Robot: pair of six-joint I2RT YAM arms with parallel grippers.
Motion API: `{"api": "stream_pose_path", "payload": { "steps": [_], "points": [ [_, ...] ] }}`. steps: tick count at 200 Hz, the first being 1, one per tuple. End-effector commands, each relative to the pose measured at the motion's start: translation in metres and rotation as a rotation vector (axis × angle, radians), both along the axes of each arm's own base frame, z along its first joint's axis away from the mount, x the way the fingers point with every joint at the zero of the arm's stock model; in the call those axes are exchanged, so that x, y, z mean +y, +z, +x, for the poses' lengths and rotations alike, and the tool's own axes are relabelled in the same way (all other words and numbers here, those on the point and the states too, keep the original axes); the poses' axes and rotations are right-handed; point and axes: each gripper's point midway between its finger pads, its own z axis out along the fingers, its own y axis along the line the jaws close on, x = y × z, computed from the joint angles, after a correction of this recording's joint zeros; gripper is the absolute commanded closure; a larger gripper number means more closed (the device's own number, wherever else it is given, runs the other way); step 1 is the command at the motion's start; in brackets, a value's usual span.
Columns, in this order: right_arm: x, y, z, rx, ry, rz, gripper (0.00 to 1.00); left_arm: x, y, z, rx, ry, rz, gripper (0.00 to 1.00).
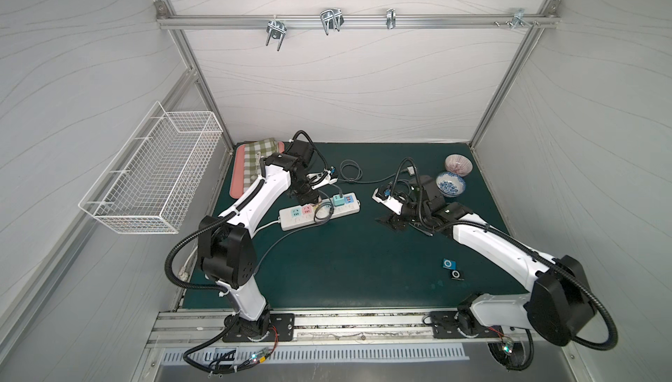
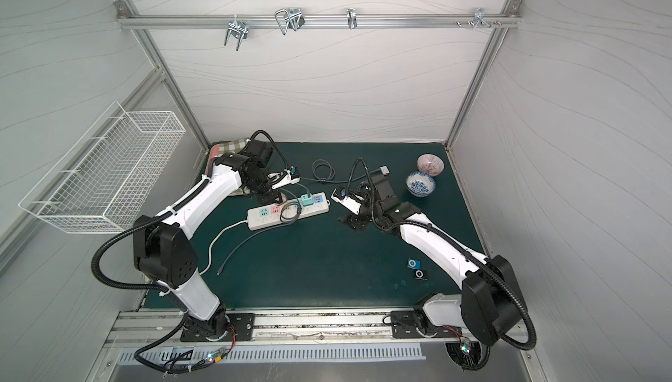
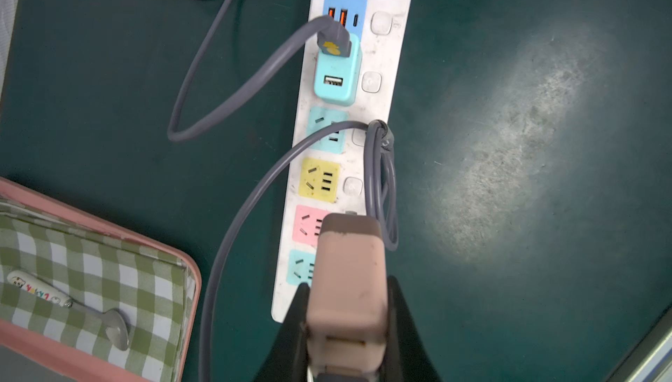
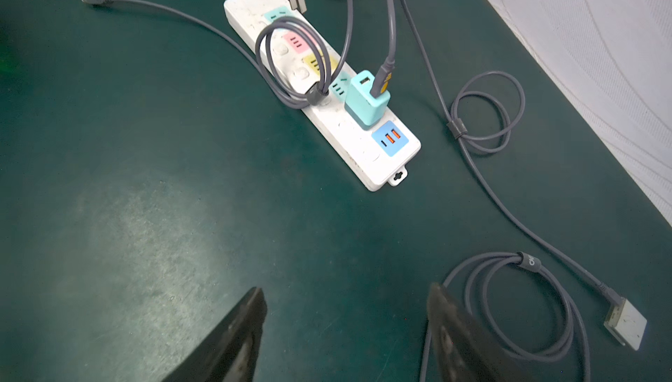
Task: Charge mp3
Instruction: Insert the plug into the socket, then adjust the charging cable at the center of the board.
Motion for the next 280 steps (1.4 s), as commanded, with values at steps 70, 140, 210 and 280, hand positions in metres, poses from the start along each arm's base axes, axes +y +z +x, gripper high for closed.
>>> {"api": "stream_pose_path", "payload": {
  "steps": [70, 140, 210, 280],
  "points": [
    [0.097, -0.009, 0.030, 0.011, 0.135, 0.223, 0.28, -0.025, 0.044, -0.011, -0.024, -0.027, -0.140, 1.00],
    [0.158, -0.067, 0.073, 0.213, -0.122, 0.343, 0.33, -0.030, 0.064, -0.031, -0.062, -0.039, -0.227, 1.00],
    [0.186, -0.095, 0.079, 0.172, -0.196, 0.372, 0.39, -0.038, 0.080, -0.046, -0.085, -0.053, -0.314, 1.00],
    [0.170, -0.062, 0.008, 0.196, 0.112, 0.358, 0.92, -0.028, 0.079, 0.001, -0.139, 0.013, -0.197, 1.00]
  ]
}}
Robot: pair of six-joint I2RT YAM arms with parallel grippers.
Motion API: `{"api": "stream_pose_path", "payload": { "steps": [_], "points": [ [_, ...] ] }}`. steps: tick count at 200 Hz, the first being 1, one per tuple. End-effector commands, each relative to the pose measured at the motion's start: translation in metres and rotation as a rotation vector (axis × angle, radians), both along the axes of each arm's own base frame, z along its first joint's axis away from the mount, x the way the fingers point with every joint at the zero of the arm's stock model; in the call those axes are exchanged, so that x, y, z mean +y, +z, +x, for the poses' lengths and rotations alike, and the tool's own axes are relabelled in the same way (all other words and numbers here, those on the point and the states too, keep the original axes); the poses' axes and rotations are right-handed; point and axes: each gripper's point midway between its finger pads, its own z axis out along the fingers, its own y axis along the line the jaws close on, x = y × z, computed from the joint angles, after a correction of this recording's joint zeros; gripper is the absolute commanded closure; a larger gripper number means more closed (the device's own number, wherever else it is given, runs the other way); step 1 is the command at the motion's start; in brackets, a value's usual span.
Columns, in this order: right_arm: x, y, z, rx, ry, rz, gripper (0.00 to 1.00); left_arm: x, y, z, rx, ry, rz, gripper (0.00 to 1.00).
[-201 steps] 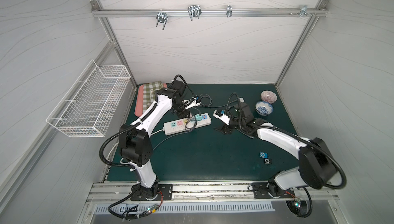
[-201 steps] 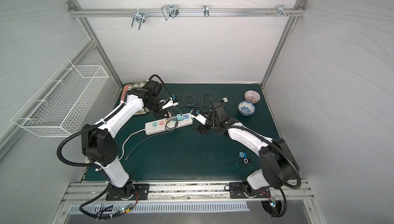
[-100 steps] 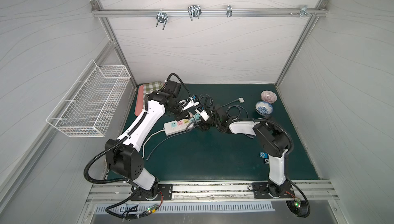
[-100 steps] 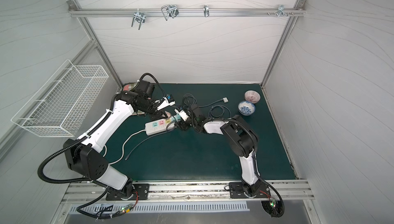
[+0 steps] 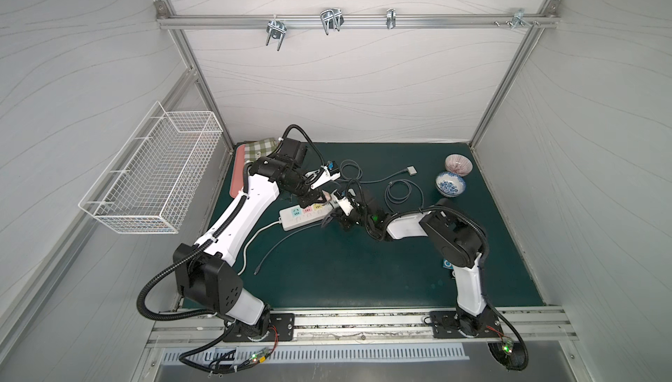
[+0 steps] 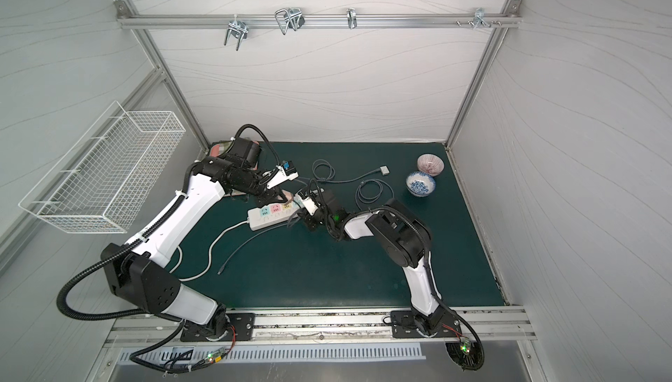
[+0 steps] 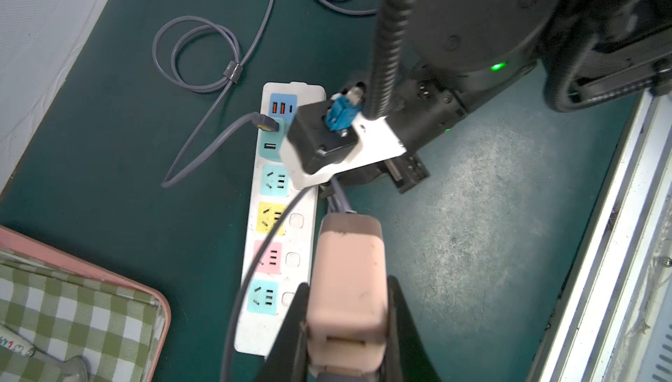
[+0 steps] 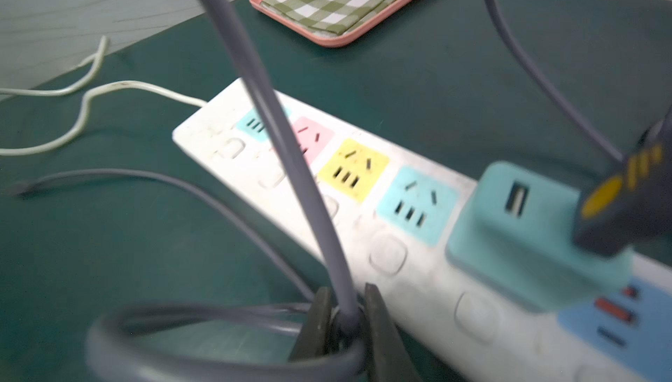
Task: Charge mp3
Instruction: Adjust the charging cable at the center of the board.
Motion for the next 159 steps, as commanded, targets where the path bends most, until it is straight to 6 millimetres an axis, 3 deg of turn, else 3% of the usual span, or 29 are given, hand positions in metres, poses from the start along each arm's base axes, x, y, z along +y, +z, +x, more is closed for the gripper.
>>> {"api": "stream_pose_path", "payload": {
  "steps": [1, 16, 33, 69, 97, 132, 159],
  "points": [
    [0.005, 0.041, -0.032, -0.022, 0.205, 0.041, 0.92, 0.001, 0.012, 0.035, -0.075, 0.038, 0.039, 1.00],
    [0.003, 0.039, -0.061, 0.004, 0.328, -0.009, 0.94, 0.001, 0.014, 0.051, -0.094, 0.073, 0.046, 1.00],
    [-0.006, 0.038, -0.079, -0.027, 0.376, -0.040, 0.94, -0.001, 0.015, 0.064, -0.127, 0.090, 0.042, 1.00],
    [-0.031, 0.042, -0.066, -0.061, 0.317, -0.148, 0.93, 0.006, -0.010, 0.076, -0.078, 0.094, 0.120, 1.00],
    [-0.038, 0.045, -0.083, -0.035, 0.409, -0.181, 0.92, 0.019, -0.043, 0.072, 0.012, 0.086, 0.231, 1.00],
    [-0.042, 0.033, -0.098, -0.015, 0.425, -0.205, 0.91, 0.023, -0.069, 0.066, 0.093, 0.062, 0.284, 1.00],
    [-0.040, 0.032, -0.096, -0.017, 0.423, -0.222, 0.91, 0.028, -0.083, 0.060, 0.131, 0.028, 0.332, 1.00]
  ]
}}
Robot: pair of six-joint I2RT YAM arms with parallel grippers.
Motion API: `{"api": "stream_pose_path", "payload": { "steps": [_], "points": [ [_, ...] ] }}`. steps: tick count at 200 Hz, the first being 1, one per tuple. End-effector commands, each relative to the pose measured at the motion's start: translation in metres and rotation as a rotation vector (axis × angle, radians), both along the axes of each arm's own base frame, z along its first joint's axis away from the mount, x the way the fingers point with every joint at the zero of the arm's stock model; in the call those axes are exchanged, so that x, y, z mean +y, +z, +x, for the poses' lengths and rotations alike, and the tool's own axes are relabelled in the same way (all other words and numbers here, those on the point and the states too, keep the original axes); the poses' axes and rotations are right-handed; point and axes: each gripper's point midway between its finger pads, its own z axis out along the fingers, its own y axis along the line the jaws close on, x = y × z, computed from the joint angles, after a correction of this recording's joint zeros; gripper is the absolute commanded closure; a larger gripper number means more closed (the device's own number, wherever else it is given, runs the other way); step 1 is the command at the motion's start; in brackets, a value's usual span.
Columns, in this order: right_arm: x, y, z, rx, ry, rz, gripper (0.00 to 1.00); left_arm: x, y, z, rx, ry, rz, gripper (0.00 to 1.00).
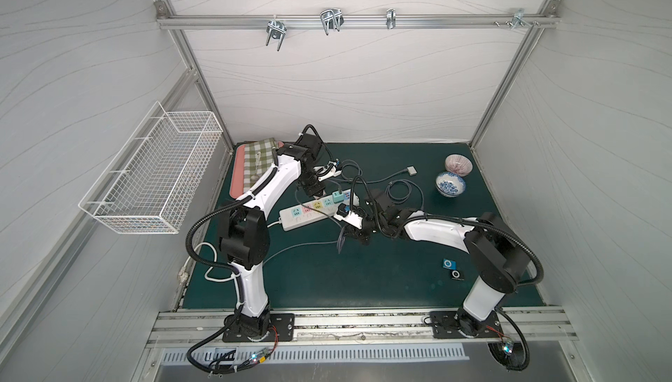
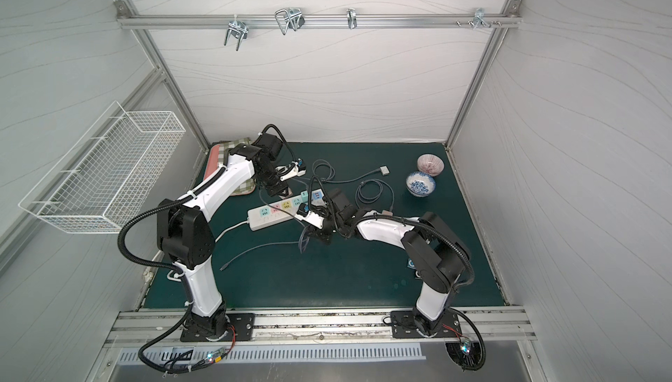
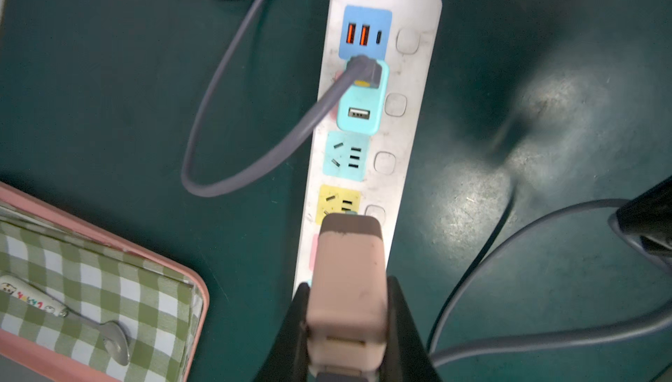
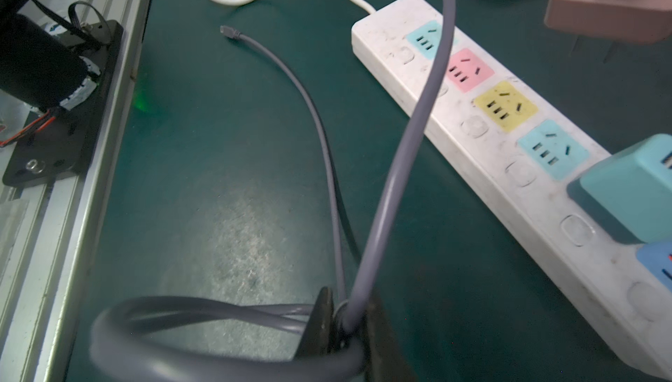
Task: Charge mp3
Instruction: Adjust the charging cable at the center of the board.
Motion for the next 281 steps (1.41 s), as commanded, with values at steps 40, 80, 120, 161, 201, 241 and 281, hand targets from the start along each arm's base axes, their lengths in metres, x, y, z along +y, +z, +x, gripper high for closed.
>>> {"api": "stream_pose_path", "payload": {
  "steps": [40, 80, 120, 161, 201, 241, 281],
  "points": [
    [-0.001, 0.002, -0.006, -0.003, 0.029, -0.047, 0.89, 0.003, -0.019, -0.010, 0.075, -0.072, 0.072, 1.00],
    [0.003, 0.002, -0.008, 0.000, 0.036, -0.043, 0.88, 0.004, -0.045, -0.008, 0.090, -0.083, 0.114, 1.00],
    [0.009, 0.003, -0.007, 0.001, 0.043, -0.045, 0.88, 0.005, -0.058, 0.001, 0.069, -0.102, 0.141, 1.00],
    [0.012, 0.003, -0.008, 0.011, 0.050, -0.057, 0.87, 0.008, -0.069, 0.016, 0.012, -0.115, 0.158, 1.00],
    [0.013, 0.000, -0.008, 0.013, 0.057, -0.069, 0.87, 0.010, -0.079, 0.015, 0.031, -0.129, 0.170, 1.00],
    [0.012, -0.001, -0.006, 0.003, 0.054, -0.083, 0.87, 0.006, -0.085, 0.008, 0.056, -0.140, 0.141, 1.00],
    [0.013, 0.000, -0.003, 0.002, 0.050, -0.083, 0.87, 0.000, -0.101, 0.004, 0.088, -0.151, 0.134, 1.00]
  ]
}}
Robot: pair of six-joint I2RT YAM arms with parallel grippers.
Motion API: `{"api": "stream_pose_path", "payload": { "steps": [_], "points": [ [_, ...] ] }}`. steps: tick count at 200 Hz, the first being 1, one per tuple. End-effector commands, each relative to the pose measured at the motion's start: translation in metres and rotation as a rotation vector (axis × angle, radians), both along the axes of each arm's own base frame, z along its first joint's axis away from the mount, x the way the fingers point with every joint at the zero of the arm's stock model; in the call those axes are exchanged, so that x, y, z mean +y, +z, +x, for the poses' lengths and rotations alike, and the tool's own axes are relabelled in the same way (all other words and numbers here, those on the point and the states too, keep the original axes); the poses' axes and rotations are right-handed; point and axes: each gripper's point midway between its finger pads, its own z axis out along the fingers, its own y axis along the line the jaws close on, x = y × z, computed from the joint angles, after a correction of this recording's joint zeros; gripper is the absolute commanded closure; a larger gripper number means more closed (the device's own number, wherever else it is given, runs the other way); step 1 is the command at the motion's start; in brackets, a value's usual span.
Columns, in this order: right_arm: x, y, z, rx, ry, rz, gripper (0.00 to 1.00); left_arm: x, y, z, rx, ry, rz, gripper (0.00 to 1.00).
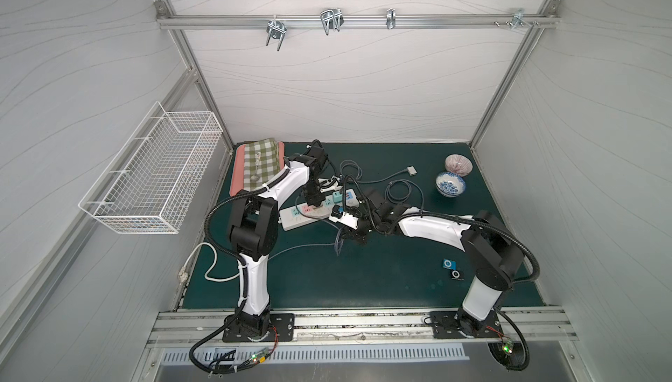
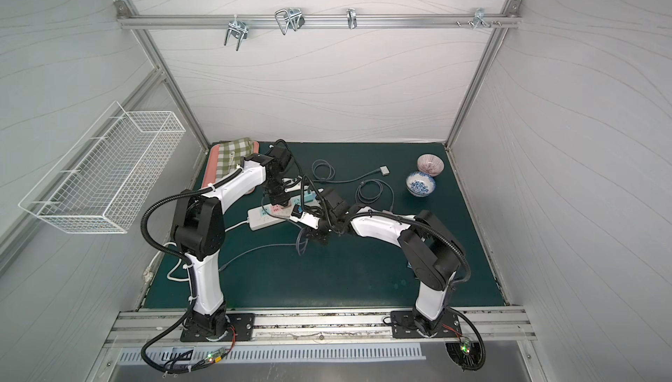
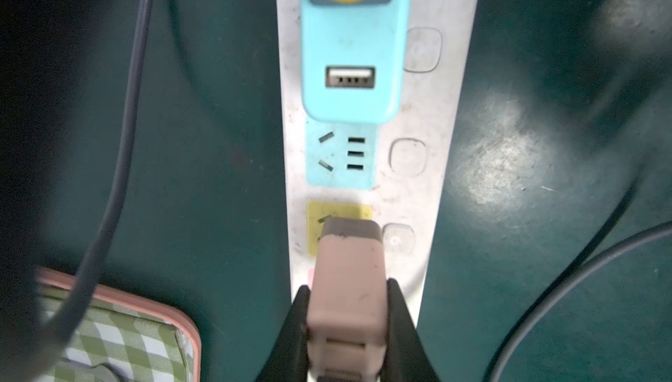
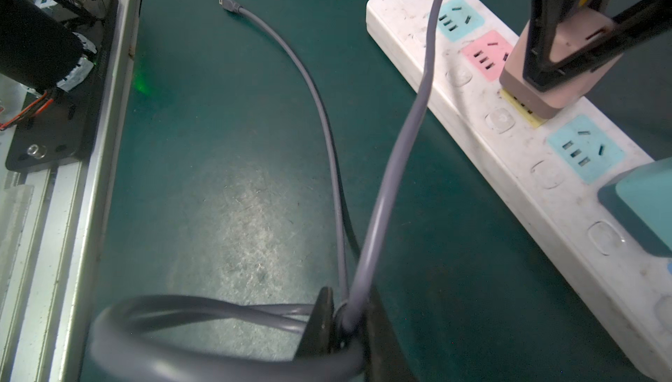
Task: Charge mp3
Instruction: Adjust the charging cable at the center of the board.
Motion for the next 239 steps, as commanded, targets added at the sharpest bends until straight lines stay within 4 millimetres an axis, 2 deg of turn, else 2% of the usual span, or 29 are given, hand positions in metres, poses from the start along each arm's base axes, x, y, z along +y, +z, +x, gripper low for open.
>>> {"api": "stream_pose_path", "payload": {
  "steps": [1, 75, 135, 159, 172, 196, 210, 212, 214, 217, 218, 220, 239],
  "points": [
    [0.006, 0.001, 0.000, -0.009, 0.031, -0.007, 0.87, -0.008, -0.036, -0.002, 0.055, -0.033, -0.005, 1.00],
    [0.006, 0.005, 0.005, -0.009, 0.017, -0.029, 0.87, -0.022, -0.067, -0.009, 0.135, -0.029, -0.001, 1.00],
    [0.000, 0.005, 0.013, 0.010, -0.030, -0.042, 0.86, -0.023, -0.094, -0.034, 0.191, -0.032, 0.026, 1.00],
    [0.000, 0.008, 0.018, 0.005, -0.040, -0.041, 0.85, -0.024, -0.094, -0.032, 0.188, -0.005, 0.034, 1.00],
    [-0.001, 0.010, 0.019, 0.002, -0.044, -0.044, 0.85, -0.024, -0.085, -0.026, 0.153, 0.010, 0.022, 1.00],
    [-0.003, 0.016, 0.023, 0.002, -0.049, -0.048, 0.85, -0.024, -0.053, -0.003, 0.032, 0.070, -0.007, 0.81],
    [-0.004, 0.017, 0.024, 0.013, -0.051, -0.057, 0.85, -0.024, -0.032, 0.007, -0.018, 0.096, -0.024, 0.62],
    [-0.005, 0.017, 0.024, 0.018, -0.052, -0.061, 0.85, -0.023, -0.028, 0.008, -0.025, 0.101, -0.027, 0.56],
    [-0.006, 0.016, 0.023, 0.022, -0.051, -0.065, 0.85, -0.024, -0.025, 0.010, -0.033, 0.106, -0.032, 0.45],
    [-0.006, 0.016, 0.023, 0.027, -0.052, -0.068, 0.85, -0.024, -0.020, 0.012, -0.046, 0.110, -0.038, 0.15],
    [-0.006, 0.016, 0.023, 0.028, -0.051, -0.069, 0.84, -0.024, -0.019, 0.013, -0.048, 0.111, -0.040, 0.08],
    [-0.007, 0.015, 0.023, 0.030, -0.052, -0.072, 0.84, -0.024, -0.016, 0.014, -0.054, 0.113, -0.043, 0.03],
    [-0.015, 0.011, 0.025, 0.053, -0.070, -0.106, 0.84, -0.024, 0.007, 0.020, -0.102, 0.125, -0.068, 0.01]
  ]
}}
